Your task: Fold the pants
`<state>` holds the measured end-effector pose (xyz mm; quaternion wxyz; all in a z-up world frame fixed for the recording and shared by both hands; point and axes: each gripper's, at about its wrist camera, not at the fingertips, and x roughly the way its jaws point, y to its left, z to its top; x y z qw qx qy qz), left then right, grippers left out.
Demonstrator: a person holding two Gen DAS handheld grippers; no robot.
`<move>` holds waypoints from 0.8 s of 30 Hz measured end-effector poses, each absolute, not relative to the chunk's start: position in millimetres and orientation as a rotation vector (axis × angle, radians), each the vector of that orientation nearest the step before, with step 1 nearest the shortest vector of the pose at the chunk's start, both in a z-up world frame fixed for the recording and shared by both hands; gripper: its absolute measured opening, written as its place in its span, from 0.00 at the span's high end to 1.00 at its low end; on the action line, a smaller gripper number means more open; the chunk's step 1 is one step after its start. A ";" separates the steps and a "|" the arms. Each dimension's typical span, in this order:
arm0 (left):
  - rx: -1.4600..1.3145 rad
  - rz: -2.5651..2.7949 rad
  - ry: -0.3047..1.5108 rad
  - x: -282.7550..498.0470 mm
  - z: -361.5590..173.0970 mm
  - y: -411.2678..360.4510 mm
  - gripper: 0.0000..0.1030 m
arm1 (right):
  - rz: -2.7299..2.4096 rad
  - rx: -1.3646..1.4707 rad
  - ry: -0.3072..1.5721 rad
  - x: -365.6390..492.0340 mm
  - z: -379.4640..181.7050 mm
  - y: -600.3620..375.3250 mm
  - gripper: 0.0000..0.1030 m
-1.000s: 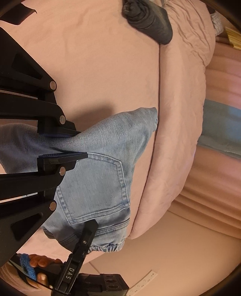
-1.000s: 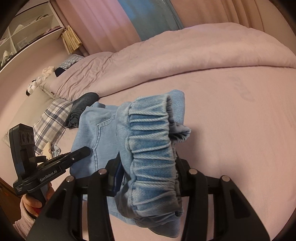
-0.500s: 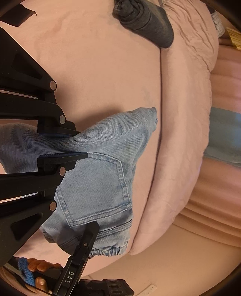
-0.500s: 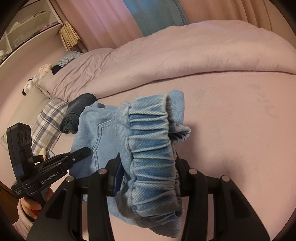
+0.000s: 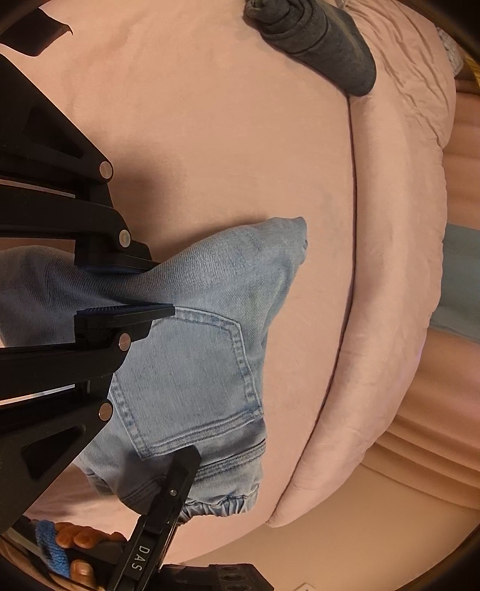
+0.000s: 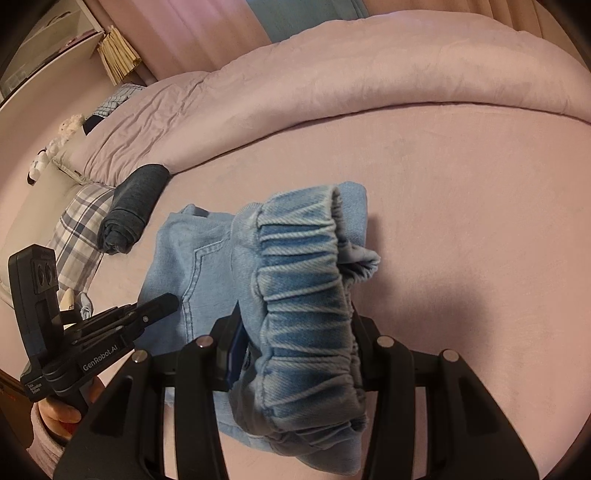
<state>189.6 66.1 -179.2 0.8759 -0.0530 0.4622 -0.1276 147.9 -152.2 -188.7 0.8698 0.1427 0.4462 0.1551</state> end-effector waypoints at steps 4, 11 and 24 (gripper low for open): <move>-0.099 -0.262 0.970 191.4 -181.6 66.9 0.90 | 0.315 0.302 0.951 151.5 -193.8 -152.6 0.56; -0.075 -0.237 0.972 191.5 -184.5 65.8 0.85 | 0.306 0.299 0.972 154.7 -199.5 -153.2 0.54; -0.025 -0.132 0.888 174.7 -152.2 77.1 0.52 | 0.173 0.153 0.911 134.3 -169.2 -166.4 0.36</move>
